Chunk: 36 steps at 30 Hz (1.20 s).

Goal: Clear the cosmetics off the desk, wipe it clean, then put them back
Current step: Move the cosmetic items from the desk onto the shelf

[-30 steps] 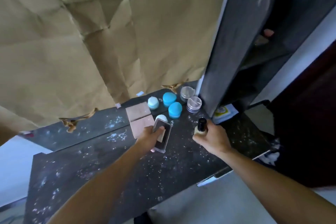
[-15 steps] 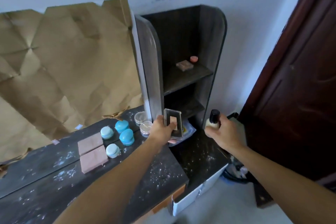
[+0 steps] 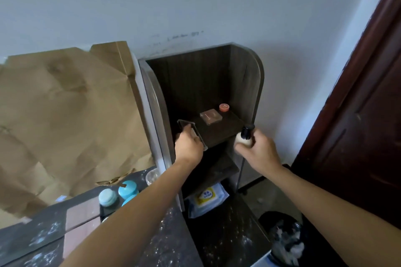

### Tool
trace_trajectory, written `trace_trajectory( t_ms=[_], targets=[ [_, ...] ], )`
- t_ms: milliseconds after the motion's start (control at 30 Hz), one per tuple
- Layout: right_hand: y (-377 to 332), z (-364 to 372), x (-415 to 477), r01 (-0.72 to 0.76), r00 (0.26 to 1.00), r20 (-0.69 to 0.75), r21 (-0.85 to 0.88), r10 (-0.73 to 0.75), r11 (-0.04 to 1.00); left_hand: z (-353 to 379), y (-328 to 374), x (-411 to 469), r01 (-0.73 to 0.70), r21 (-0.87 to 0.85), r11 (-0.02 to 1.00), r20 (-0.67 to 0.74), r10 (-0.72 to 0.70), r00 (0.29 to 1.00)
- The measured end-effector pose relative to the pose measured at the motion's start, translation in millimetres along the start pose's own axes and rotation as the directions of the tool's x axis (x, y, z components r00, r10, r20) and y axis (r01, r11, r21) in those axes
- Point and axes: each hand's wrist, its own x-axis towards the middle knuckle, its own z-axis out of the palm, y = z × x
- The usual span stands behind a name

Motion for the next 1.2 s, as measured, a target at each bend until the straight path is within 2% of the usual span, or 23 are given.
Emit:
trace_trajectory(
  t_ms=[200, 300, 400, 500, 667, 833, 1067, 1133, 1200],
  targets=[
    [-20.5, 17.3, 64.3, 0.135, 0.989, 0.049, 0.079, -0.139, 0.988, 4.8, 6.7, 10.9, 0.02, 0.254, 0.967, -0.077, 0.0, 0.997],
    [-26.7, 31.0, 97.2, 0.161, 0.975, 0.144, 0.049, -0.167, 0.986, 11.3, 7.0, 10.5, 0.053, 0.353, 0.934, -0.133, -0.006, 0.991],
    [-31.9, 48.4, 121.7, 0.238, 0.938, 0.257, 0.013, -0.234, 0.971, 18.5, 5.1, 13.7, 0.082, 0.426, 0.901, -0.189, 0.001, 0.982],
    [-42.1, 61.2, 135.2, 0.336, 0.885, 0.325, 0.046, -0.332, 0.941, 24.7, 3.5, 11.9, 0.082, 0.494, 0.865, -0.242, 0.046, 0.969],
    [-47.3, 78.9, 148.7, 0.355, 0.826, 0.423, 0.124, -0.373, 0.927, 29.8, -5.4, -5.0, 0.043, 0.645, 0.763, -0.239, 0.148, 0.96],
    [-43.7, 85.8, 152.4, 0.453, 0.799, 0.4, 0.093, -0.45, 0.887, 29.2, -7.7, -1.0, 0.059, 0.711, 0.7, -0.193, 0.114, 0.975],
    [-43.1, 84.2, 150.0, 0.432, 0.801, 0.449, 0.024, -0.396, 0.902, 28.7, -5.5, 6.0, 0.076, 0.796, 0.6, -0.149, 0.073, 0.986],
    [-39.4, 78.9, 145.8, 0.442, 0.803, 0.427, 0.039, -0.415, 0.896, 28.3, -6.2, -0.1, 0.052, 0.8, 0.598, -0.15, 0.115, 0.982],
    [-33.3, 71.1, 139.2, 0.466, 0.818, 0.341, 0.078, -0.463, 0.881, 27.3, -8.1, -11.9, -0.018, 0.806, 0.592, -0.16, 0.247, 0.956]
  ],
)
